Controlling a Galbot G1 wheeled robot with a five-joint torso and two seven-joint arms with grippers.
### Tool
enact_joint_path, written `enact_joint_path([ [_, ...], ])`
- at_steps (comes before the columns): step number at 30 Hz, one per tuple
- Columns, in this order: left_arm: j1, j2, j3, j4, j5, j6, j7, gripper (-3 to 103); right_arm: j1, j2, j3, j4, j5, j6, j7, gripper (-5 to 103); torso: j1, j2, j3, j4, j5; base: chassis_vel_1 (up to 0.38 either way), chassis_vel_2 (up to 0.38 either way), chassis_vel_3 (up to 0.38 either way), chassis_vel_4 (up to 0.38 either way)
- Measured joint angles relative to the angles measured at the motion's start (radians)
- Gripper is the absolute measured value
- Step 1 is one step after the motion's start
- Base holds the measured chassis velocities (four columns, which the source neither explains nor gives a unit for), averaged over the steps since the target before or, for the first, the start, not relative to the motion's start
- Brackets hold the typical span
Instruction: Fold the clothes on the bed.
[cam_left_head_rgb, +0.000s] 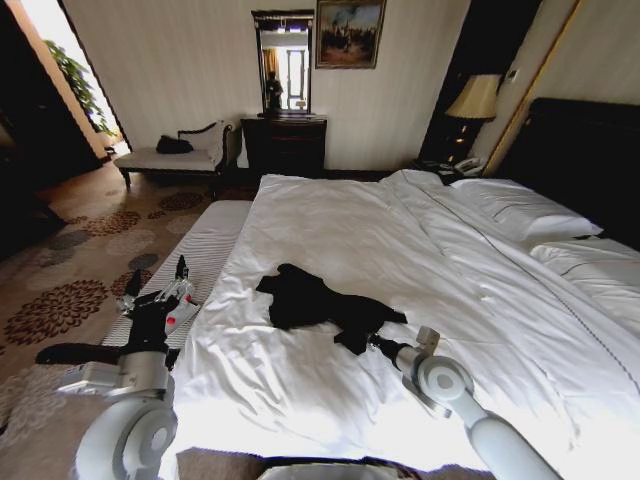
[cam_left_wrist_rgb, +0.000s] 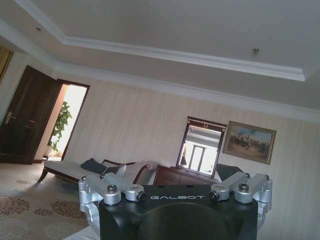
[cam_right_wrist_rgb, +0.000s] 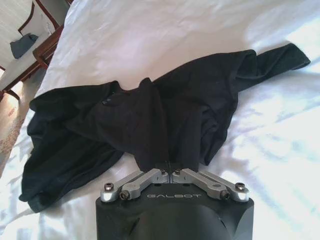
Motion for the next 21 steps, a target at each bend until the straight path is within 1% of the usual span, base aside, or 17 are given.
enact_joint_path([
  [2,0.004,-0.001,0.000,0.000,0.002,0.000,0.000,100,0.000,0.002,-0.004,-0.007,-0.007,0.000,0.000,-1,0.000,0.000,0.000,0.0000,0.0000,0.000,0.000,0.000,0.000],
  [3,0.005,-0.002,-0.001,0.000,0.003,0.000,0.000,100,0.000,0.002,-0.005,-0.008,-0.008,0.000,0.000,4,0.000,0.000,0.000,0.0000,0.0000,0.000,0.000,0.000,0.000],
  [5,0.007,-0.002,-0.001,0.000,0.004,0.000,0.000,100,0.000,0.002,-0.006,-0.009,-0.010,0.000,0.000,4,0.000,0.000,0.000,0.0000,0.0001,0.000,0.000,0.000,0.000],
  [9,0.010,-0.006,0.001,0.000,0.010,-0.002,0.000,100,-0.005,0.000,-0.002,-0.004,-0.015,0.000,0.001,26,0.000,0.000,0.000,0.0000,0.0000,0.000,0.000,0.000,0.000],
  [11,0.010,-0.006,0.002,0.000,0.011,-0.002,0.000,100,-0.006,-0.001,0.000,-0.002,-0.015,0.000,0.002,26,0.000,0.000,0.000,0.0000,0.0000,0.000,0.000,0.000,0.000],
  [12,0.010,-0.008,0.003,0.000,0.013,-0.002,0.000,100,-0.010,-0.002,0.003,0.003,-0.013,0.000,0.004,40,0.000,0.000,0.000,-0.0001,0.0000,0.000,0.000,0.000,0.000],
  [15,0.010,-0.010,0.005,0.000,0.016,-0.003,0.000,100,-0.016,-0.003,0.008,0.010,-0.010,0.000,0.006,39,0.000,0.000,0.000,-0.0001,0.0000,0.000,0.000,0.000,0.000],
  [18,0.011,-0.012,0.006,0.000,0.019,-0.004,0.000,100,-0.023,-0.004,0.014,0.022,-0.002,0.000,0.006,24,0.000,0.000,0.000,-0.0001,0.0000,0.000,0.000,0.000,0.000],
  [19,0.012,-0.012,0.006,0.000,0.020,-0.005,0.000,100,-0.025,-0.004,0.014,0.026,0.000,0.000,0.006,24,0.000,0.000,0.000,-0.0001,0.0000,0.000,0.000,0.000,0.000],
  [20,0.012,-0.012,0.005,0.000,0.020,-0.005,0.000,100,-0.026,-0.003,0.014,0.028,0.001,-0.001,0.006,18,0.000,0.000,0.000,-0.0001,0.0000,0.000,0.000,0.000,0.000],
  [21,0.012,-0.012,0.005,0.000,0.020,-0.005,0.000,100,-0.026,-0.003,0.014,0.028,0.001,-0.001,0.006,18,0.000,0.000,0.000,-0.0001,0.0000,0.000,0.000,0.000,0.000],
])
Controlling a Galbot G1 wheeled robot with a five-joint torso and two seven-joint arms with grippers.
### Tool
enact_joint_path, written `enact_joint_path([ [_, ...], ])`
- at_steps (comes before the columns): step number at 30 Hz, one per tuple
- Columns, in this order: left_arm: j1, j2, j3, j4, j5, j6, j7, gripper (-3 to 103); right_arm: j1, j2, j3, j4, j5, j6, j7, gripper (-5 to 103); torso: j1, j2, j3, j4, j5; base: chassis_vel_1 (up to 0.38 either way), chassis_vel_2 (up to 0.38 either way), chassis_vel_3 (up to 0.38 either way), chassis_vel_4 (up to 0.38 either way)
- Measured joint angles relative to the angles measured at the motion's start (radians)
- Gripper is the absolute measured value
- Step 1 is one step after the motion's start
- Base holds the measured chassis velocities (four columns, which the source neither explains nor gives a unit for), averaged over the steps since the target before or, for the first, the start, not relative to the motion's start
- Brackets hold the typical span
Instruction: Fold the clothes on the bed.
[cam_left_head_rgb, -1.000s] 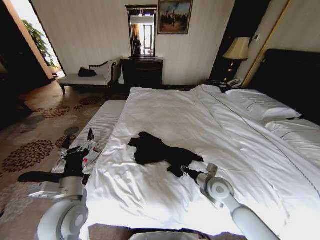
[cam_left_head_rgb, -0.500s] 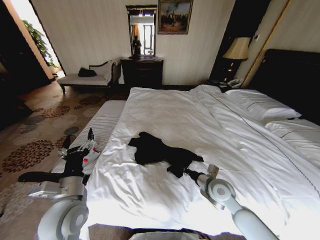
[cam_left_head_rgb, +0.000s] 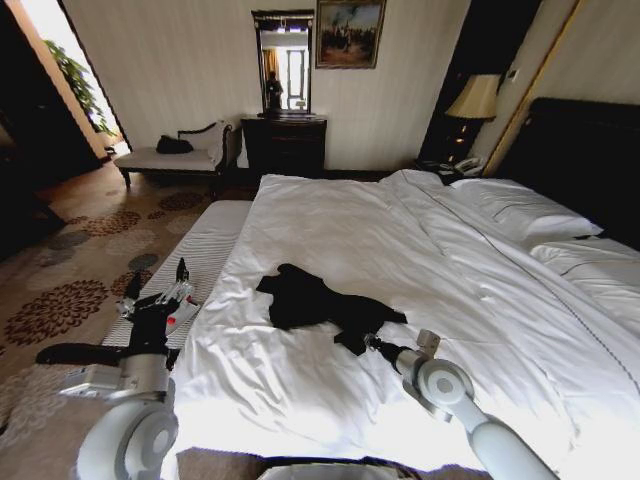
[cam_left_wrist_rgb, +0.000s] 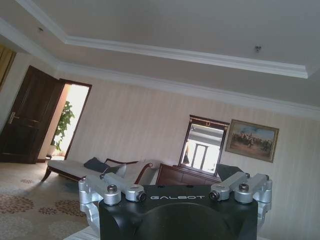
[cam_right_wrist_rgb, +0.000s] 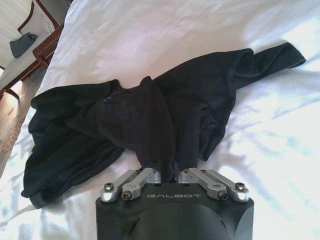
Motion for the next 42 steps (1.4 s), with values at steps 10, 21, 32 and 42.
enact_joint_path([
  [10,-0.002,-0.004,0.004,0.000,0.009,-0.001,0.001,100,0.001,0.013,-0.009,-0.014,-0.022,-0.001,-0.002,0,0.000,0.000,0.000,0.0002,0.0000,0.000,0.000,0.000,0.000],
  [21,-0.209,0.215,0.033,0.210,-0.124,0.101,0.007,100,-0.015,0.034,0.022,0.016,-0.155,0.033,-0.053,0,0.000,0.000,0.000,0.0002,0.0000,0.000,0.000,0.000,0.000],
  [32,-0.640,0.409,0.338,0.637,-0.228,0.263,-0.063,100,-0.017,0.098,0.089,0.057,-0.157,0.037,-0.049,0,0.000,0.000,0.000,-0.0001,-0.0001,0.000,0.000,0.000,0.000],
  [42,-1.019,0.352,0.751,1.023,-0.334,0.324,-0.103,100,-0.015,0.179,0.124,0.051,-0.139,0.032,-0.045,0,0.000,0.000,0.000,-0.0003,0.0002,0.000,0.000,0.000,0.000],
])
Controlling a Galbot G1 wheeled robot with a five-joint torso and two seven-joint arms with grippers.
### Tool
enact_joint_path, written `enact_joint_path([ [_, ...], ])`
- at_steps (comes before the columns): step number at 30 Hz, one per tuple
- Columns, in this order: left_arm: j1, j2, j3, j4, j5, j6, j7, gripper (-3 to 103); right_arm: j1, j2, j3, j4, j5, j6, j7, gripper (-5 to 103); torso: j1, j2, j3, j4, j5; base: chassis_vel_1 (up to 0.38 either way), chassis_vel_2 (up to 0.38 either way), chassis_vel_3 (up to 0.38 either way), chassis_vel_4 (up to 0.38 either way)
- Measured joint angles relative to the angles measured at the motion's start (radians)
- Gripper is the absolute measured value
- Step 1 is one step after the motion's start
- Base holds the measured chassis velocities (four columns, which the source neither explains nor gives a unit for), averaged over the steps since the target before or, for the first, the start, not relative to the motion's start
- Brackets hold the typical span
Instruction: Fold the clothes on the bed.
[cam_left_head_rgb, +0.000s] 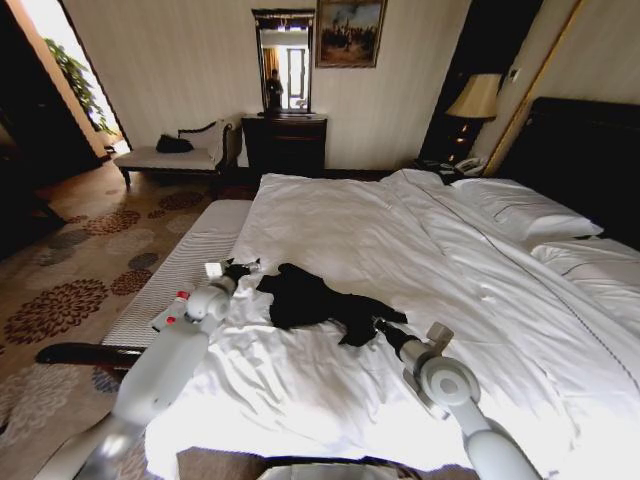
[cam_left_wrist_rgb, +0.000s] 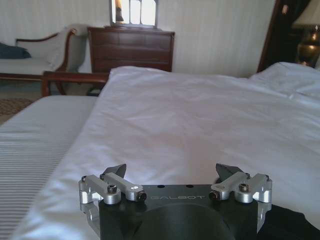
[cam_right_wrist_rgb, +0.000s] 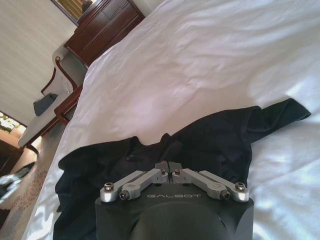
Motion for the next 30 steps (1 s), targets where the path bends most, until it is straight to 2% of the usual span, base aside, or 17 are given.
enact_joint_path([
  [1,-0.040,-0.036,0.039,0.074,0.011,-0.007,0.000,100,0.002,0.004,0.006,-0.004,0.004,0.000,0.000,0,0.000,0.000,0.000,-0.0003,-0.0001,0.000,0.000,0.000,0.000],
  [9,-0.072,-0.090,0.082,0.175,0.015,0.013,0.000,100,0.006,0.017,0.010,-0.015,0.005,-0.001,0.000,0,0.000,0.000,0.000,0.0007,0.0000,0.000,0.000,0.000,0.000],
  [11,-0.076,-0.099,0.086,0.200,0.020,0.014,0.001,103,0.007,0.019,0.006,-0.020,0.004,-0.001,0.000,0,0.000,0.000,0.000,0.0007,0.0000,0.000,0.000,0.000,0.000],
  [12,-0.076,-0.105,0.088,0.213,0.020,0.012,0.002,101,0.011,0.019,0.001,-0.023,0.002,-0.001,0.000,0,0.000,0.000,0.000,0.0007,0.0000,0.000,0.000,0.000,0.000],
  [13,-0.072,-0.114,0.089,0.226,0.020,0.001,0.010,93,0.019,0.020,-0.009,-0.029,0.001,-0.001,0.000,0,0.000,0.000,0.000,0.0005,0.0000,0.000,0.000,0.000,0.000],
  [17,-0.064,-0.124,0.091,0.230,0.020,-0.017,0.025,92,0.028,0.022,-0.022,-0.033,-0.002,-0.001,0.000,0,0.000,0.000,0.000,0.0006,-0.0001,0.000,0.000,0.000,0.000],
  [18,-0.060,-0.127,0.095,0.224,0.021,-0.027,0.035,88,0.029,0.023,-0.027,-0.033,-0.005,-0.001,0.000,0,0.000,0.000,0.000,0.0005,-0.0001,0.000,0.000,0.000,0.000],
  [21,-0.061,-0.129,0.096,0.206,0.021,-0.036,0.042,90,0.025,0.025,-0.028,-0.033,-0.011,-0.001,0.000,0,0.000,0.000,0.000,0.0004,-0.0001,0.000,0.000,0.000,0.000],
  [24,-0.083,-0.142,0.089,0.192,0.014,-0.038,0.042,97,0.017,0.025,-0.028,-0.033,-0.018,-0.001,0.000,0,0.000,0.000,0.000,0.0003,-0.0001,0.000,0.000,0.000,0.000],
  [30,-0.141,-0.165,0.113,0.220,0.002,-0.024,0.041,100,0.015,0.031,-0.029,-0.038,-0.030,-0.001,0.000,0,0.000,0.000,0.000,0.0001,0.0001,0.000,0.000,0.000,0.000],
])
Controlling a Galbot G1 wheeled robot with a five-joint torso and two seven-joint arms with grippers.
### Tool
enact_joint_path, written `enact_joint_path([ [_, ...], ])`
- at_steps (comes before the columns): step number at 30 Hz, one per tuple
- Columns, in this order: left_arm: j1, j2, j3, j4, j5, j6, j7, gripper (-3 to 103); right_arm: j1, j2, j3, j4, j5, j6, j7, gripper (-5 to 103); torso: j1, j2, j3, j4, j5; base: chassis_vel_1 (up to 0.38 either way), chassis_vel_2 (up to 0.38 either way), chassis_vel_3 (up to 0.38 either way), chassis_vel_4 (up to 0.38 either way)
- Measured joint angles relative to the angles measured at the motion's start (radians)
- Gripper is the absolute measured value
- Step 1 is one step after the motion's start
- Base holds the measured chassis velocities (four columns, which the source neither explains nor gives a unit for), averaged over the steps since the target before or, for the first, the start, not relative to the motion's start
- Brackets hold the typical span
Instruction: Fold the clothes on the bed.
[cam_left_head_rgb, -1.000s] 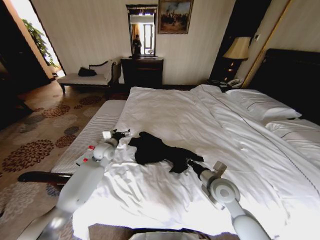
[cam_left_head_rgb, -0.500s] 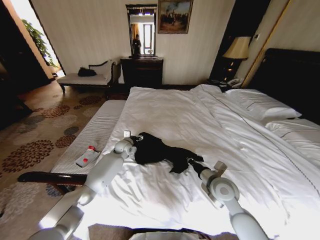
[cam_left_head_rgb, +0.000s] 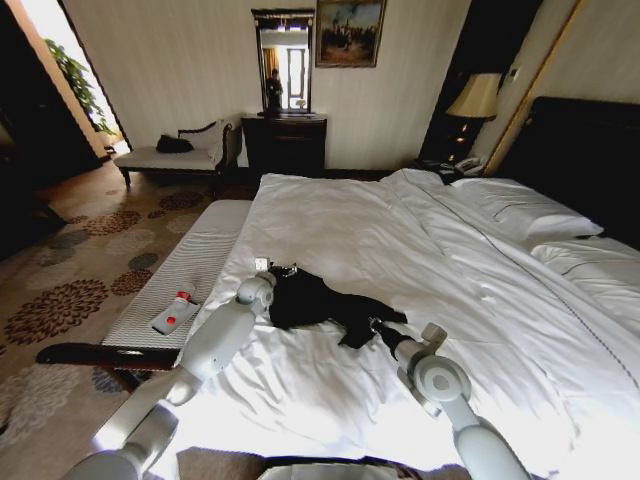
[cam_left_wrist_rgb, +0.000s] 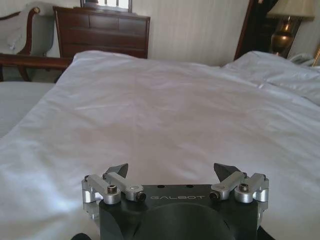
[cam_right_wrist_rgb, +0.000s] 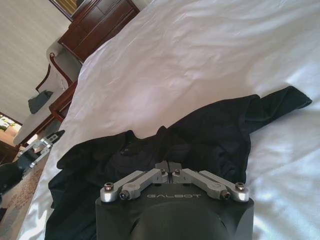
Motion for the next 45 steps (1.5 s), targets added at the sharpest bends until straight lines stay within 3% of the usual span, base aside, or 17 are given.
enact_joint_path([
  [3,-0.012,-0.014,0.006,0.023,-0.009,0.028,-0.014,98,0.001,0.001,-0.005,-0.004,-0.003,0.000,0.000,0,0.000,0.000,0.000,0.0002,-0.0001,0.000,0.000,0.000,0.000],
  [5,-0.031,-0.041,0.001,0.053,-0.047,0.107,-0.063,97,0.001,0.001,-0.011,-0.007,-0.008,0.000,-0.001,0,0.000,0.000,0.000,0.0003,-0.0001,0.000,0.000,0.000,0.000],
  [6,-0.031,-0.041,0.001,0.053,-0.047,0.107,-0.063,97,0.001,0.001,-0.011,-0.007,-0.008,0.000,-0.001,0,0.000,0.000,0.000,0.0003,-0.0001,0.000,0.000,0.000,0.000],
  [11,-0.058,-0.060,-0.028,0.073,-0.129,0.230,-0.131,91,0.005,0.004,-0.026,-0.014,-0.018,0.001,-0.002,0,0.000,0.000,0.000,0.0001,-0.0001,0.000,0.000,0.000,0.000],
  [20,-0.077,-0.087,-0.066,0.143,-0.118,0.209,-0.108,89,0.024,0.006,-0.067,-0.031,-0.033,0.001,-0.003,0,0.000,0.000,0.000,0.0005,-0.0003,0.000,0.000,0.000,0.000],
  [25,-0.089,-0.114,-0.093,0.201,-0.133,0.202,-0.088,81,0.032,0.005,-0.085,-0.038,-0.038,0.002,-0.004,0,0.000,0.000,0.000,0.0002,-0.0001,0.000,0.000,0.000,0.000],
  [28,-0.098,-0.130,-0.101,0.231,-0.167,0.201,-0.073,66,0.034,0.004,-0.087,-0.041,-0.040,0.002,-0.005,0,0.000,0.000,0.000,0.0002,-0.0002,0.000,0.000,0.000,0.000],
  [30,-0.100,-0.133,-0.102,0.236,-0.170,0.200,-0.069,66,0.034,0.004,-0.087,-0.042,-0.040,0.002,-0.005,0,0.000,0.000,0.000,0.0003,-0.0002,0.000,0.000,0.000,0.000],
  [33,-0.109,-0.145,-0.105,0.256,-0.167,0.190,-0.051,49,0.033,0.004,-0.088,-0.042,-0.044,0.003,-0.005,0,0.000,0.000,0.000,0.0002,-0.0002,0.000,0.000,0.000,0.000],
  [36,-0.112,-0.149,-0.106,0.262,-0.163,0.185,-0.042,44,0.032,0.004,-0.088,-0.043,-0.045,0.003,-0.005,0,0.000,0.000,0.000,0.0001,-0.0002,0.000,0.000,0.000,0.000],
  [37,-0.114,-0.149,-0.106,0.267,-0.161,0.181,-0.035,34,0.031,0.006,-0.090,-0.044,-0.048,0.003,-0.005,0,0.000,0.000,0.000,0.0001,-0.0002,0.000,0.000,0.000,0.000],
  [40,-0.114,-0.149,-0.107,0.269,-0.161,0.180,-0.032,28,0.030,0.009,-0.092,-0.044,-0.051,0.003,-0.005,0,0.000,0.000,0.000,0.0003,-0.0002,0.000,0.000,0.000,0.000],
  [43,-0.111,-0.144,-0.110,0.267,-0.167,0.181,-0.031,12,0.029,0.011,-0.092,-0.044,-0.054,0.004,-0.005,0,0.000,0.000,0.000,0.0003,-0.0001,0.000,0.000,0.000,0.000],
  [45,-0.110,-0.143,-0.111,0.266,-0.169,0.182,-0.031,12,0.029,0.011,-0.092,-0.044,-0.055,0.004,-0.005,0,0.000,0.000,0.000,0.0003,-0.0002,0.000,0.000,0.000,0.000],
])
